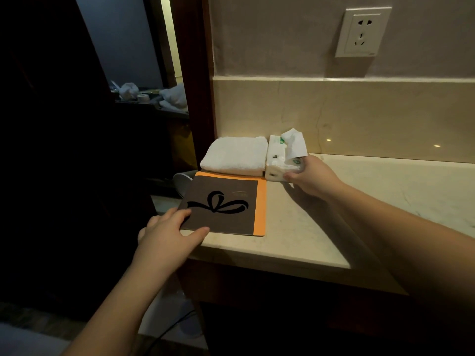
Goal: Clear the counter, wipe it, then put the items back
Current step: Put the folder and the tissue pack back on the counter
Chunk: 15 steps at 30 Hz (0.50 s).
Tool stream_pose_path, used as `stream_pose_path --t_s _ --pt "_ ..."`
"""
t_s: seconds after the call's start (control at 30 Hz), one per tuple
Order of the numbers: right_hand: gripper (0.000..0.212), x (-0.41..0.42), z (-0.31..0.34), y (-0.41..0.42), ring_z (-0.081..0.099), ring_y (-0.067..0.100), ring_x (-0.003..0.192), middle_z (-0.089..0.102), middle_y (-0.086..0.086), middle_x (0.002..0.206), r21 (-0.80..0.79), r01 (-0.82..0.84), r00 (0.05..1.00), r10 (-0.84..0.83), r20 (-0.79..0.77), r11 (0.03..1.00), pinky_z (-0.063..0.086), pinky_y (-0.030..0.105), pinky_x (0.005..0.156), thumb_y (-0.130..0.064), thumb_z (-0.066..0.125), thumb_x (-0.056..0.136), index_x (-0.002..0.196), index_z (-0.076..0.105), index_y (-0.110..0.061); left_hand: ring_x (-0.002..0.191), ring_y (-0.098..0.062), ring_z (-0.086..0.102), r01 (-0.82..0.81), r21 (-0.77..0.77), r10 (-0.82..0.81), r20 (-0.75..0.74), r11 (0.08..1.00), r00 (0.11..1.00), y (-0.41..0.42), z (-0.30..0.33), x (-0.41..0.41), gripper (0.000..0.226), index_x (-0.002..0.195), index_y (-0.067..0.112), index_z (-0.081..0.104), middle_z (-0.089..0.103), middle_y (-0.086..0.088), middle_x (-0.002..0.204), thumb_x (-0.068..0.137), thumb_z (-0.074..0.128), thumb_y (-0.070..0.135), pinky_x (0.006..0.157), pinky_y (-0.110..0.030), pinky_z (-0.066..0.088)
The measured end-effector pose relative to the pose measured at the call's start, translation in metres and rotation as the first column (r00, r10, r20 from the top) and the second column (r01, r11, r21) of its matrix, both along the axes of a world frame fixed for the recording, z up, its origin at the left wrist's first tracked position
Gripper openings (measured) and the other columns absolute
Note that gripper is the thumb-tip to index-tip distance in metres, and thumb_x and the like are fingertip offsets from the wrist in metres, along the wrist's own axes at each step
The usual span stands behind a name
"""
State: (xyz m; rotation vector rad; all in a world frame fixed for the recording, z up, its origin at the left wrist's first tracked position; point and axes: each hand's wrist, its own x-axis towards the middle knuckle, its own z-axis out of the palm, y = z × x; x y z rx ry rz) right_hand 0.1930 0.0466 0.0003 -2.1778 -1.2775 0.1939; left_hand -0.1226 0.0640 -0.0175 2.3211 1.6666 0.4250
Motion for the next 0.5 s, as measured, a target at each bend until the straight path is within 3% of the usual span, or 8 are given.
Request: stream_pose_path --t_s 0.3,0.5 --pt "0.052 -0.004 0.002 -0.002 0.058 0.026 0.105 0.062 0.007 0.123 -0.039 0.026 1.000 -0.026 0.002 0.999 0.038 0.029 0.076 -0.034 0.066 0.086 0.131 0.052 -0.014 0.142 -0.020 0.028 0.021 -0.016 -0.022 -0.031 1.000 0.999 0.003 0.000 -0.003 0.069 0.147 0.036 0.038 0.027 0.007 0.159 0.086 0.051 0.066 0.110 -0.039 0.026" --pt "0.067 -0.003 0.011 -0.016 0.053 0.026 0.116 0.052 0.008 0.138 -0.071 0.010 1.000 -0.012 -0.023 0.997 0.037 0.028 0.080 -0.031 0.068 0.087 0.143 0.035 -0.014 0.141 -0.023 0.033 0.064 -0.126 -0.053 0.090 0.990 0.995 0.007 0.002 -0.008 0.072 0.148 0.034 0.038 0.028 0.003 0.159 0.084 0.063 0.059 0.112 -0.044 0.034"
